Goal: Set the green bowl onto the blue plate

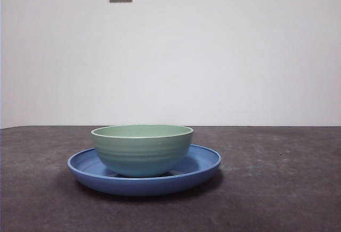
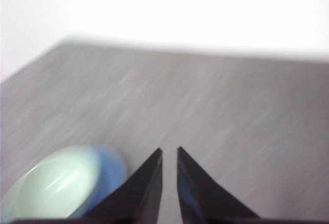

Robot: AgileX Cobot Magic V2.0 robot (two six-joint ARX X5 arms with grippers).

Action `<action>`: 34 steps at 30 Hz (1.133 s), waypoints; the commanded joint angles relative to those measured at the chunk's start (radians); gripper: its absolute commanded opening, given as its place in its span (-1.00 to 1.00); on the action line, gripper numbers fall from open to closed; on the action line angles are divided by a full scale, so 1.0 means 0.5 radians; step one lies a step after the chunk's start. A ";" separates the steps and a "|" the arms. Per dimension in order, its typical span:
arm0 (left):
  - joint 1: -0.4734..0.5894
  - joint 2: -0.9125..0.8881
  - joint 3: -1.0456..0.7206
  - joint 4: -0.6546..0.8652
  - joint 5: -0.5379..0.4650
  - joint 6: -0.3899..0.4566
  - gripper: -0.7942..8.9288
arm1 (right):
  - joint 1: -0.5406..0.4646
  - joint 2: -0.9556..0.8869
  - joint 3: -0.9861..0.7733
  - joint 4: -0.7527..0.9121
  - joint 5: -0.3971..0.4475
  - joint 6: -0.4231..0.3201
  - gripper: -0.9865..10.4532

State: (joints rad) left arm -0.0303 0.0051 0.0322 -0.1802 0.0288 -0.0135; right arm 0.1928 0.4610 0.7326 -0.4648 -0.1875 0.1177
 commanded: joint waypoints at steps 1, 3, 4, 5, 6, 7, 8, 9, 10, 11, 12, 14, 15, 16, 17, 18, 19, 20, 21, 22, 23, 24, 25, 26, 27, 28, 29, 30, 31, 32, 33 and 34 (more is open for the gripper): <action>0.000 -0.004 -0.041 -0.014 -0.009 -0.006 -0.74 | -0.165 -0.242 -0.437 0.615 0.117 -0.134 -0.75; 0.000 -0.004 -0.041 -0.015 -0.009 -0.006 -0.74 | -0.265 -0.420 -0.675 0.797 0.196 -0.164 -0.75; 0.000 -0.004 -0.041 -0.014 -0.009 -0.006 -0.74 | -0.303 -0.490 -0.760 0.832 0.230 -0.164 -0.75; 0.000 -0.004 -0.041 -0.014 -0.009 -0.006 -0.74 | -0.336 -0.555 -0.835 0.840 0.268 -0.164 -0.75; 0.000 -0.004 -0.041 -0.014 -0.009 -0.006 -0.74 | -0.374 -0.634 -0.925 0.837 0.320 -0.164 -0.75; 0.000 -0.004 -0.041 -0.014 -0.009 -0.006 -0.74 | -0.394 -0.680 -0.987 0.838 0.355 -0.165 -0.75; 0.000 -0.004 -0.041 -0.014 -0.009 -0.006 -0.74 | -0.412 -0.719 -1.048 0.838 0.388 -0.172 -0.75; 0.000 -0.004 -0.041 -0.014 -0.009 -0.006 -0.74 | -0.430 -0.758 -1.119 0.840 0.424 -0.185 -0.75; 0.000 -0.004 -0.041 -0.015 -0.009 -0.006 -0.74 | -0.439 -0.782 -1.168 0.838 0.451 -0.192 -0.75; 0.000 -0.004 -0.041 -0.014 -0.009 -0.006 -0.74 | -0.445 -0.801 -1.214 0.837 0.481 -0.197 -0.75; 0.000 -0.004 -0.041 -0.014 -0.009 -0.006 -0.74 | -0.446 -0.821 -1.272 0.838 0.520 -0.198 -0.75; 0.000 -0.004 -0.041 -0.014 -0.009 -0.006 -0.74 | -0.447 -0.843 -1.347 0.836 0.545 -0.198 -0.75; 0.000 -0.004 -0.041 -0.014 -0.009 -0.006 -0.74 | -0.447 -0.858 -1.392 0.837 0.543 -0.198 -0.75; 0.000 -0.004 -0.041 -0.014 -0.009 -0.006 -0.74 | -0.447 -0.870 -1.421 0.832 0.542 -0.198 -0.75; 0.000 -0.004 -0.041 -0.014 -0.009 -0.006 -0.74 | -0.447 -0.885 -1.444 0.821 0.540 -0.196 -0.75; 0.001 -0.004 -0.041 -0.014 -0.009 -0.006 -0.74 | -0.447 -0.910 -1.444 0.753 0.536 -0.198 -0.75; 0.001 -0.004 -0.041 -0.014 -0.009 -0.006 -0.74 | -0.447 -0.914 -1.444 0.729 0.535 -0.198 -0.75; 0.001 -0.004 -0.041 -0.014 -0.009 -0.006 -0.74 | -0.447 -0.915 -1.444 0.718 0.535 -0.198 -0.75; 0.001 -0.004 -0.041 -0.015 -0.009 -0.006 -0.74 | -0.446 -0.915 -1.444 0.718 0.535 -0.198 -0.75; 0.000 -0.004 -0.041 -0.014 -0.009 -0.006 -0.74 | -0.446 -0.915 -1.444 0.720 0.535 -0.198 -0.75; 0.000 -0.004 -0.041 -0.014 -0.009 -0.006 -0.74 | -0.446 -0.915 -1.444 0.719 0.535 -0.198 -0.75; 0.000 -0.004 -0.041 -0.014 -0.009 -0.006 -0.74 | -0.446 -0.915 -1.444 0.720 0.535 -0.198 -0.75; 0.001 -0.004 -0.041 -0.014 -0.009 -0.006 -0.74 | -0.446 -0.915 -1.444 0.720 0.535 -0.198 -0.75; 0.000 -0.004 -0.041 -0.014 -0.009 -0.006 -0.74 | -0.446 -0.915 -1.444 0.719 0.535 -0.198 -0.75; 0.000 -0.004 -0.041 -0.014 -0.009 -0.006 -0.74 | -0.446 -0.915 -1.444 0.719 0.535 -0.198 -0.75; 0.000 -0.004 -0.041 -0.014 -0.009 -0.006 -0.74 | -0.446 -0.915 -1.444 0.719 0.535 -0.198 -0.75; 0.000 -0.004 -0.041 -0.014 -0.009 -0.006 -0.74 | -0.446 -0.915 -1.444 0.720 0.535 -0.198 -0.75; 0.000 -0.004 -0.041 -0.014 -0.009 -0.006 -0.74 | -0.447 -0.915 -1.444 0.719 0.535 -0.198 -0.75; 0.000 -0.004 -0.041 -0.014 -0.009 -0.006 -0.74 | -0.447 -0.915 -1.444 0.719 0.535 -0.198 -0.75; 0.000 -0.004 -0.041 -0.014 -0.009 -0.006 -0.74 | -0.447 -0.915 -1.444 0.720 0.535 -0.198 -0.75; 0.000 -0.004 -0.041 -0.014 -0.009 -0.006 -0.74 | -0.447 -0.915 -1.444 0.720 0.535 -0.198 -0.75; 0.000 -0.004 -0.041 -0.014 -0.009 -0.006 -0.74 | -0.447 -0.915 -1.444 0.719 0.535 -0.198 -0.75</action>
State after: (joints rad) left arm -0.0303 0.0051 0.0322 -0.1806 0.0277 -0.0139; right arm -0.0284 0.0051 0.0158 -0.1135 0.0792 0.0254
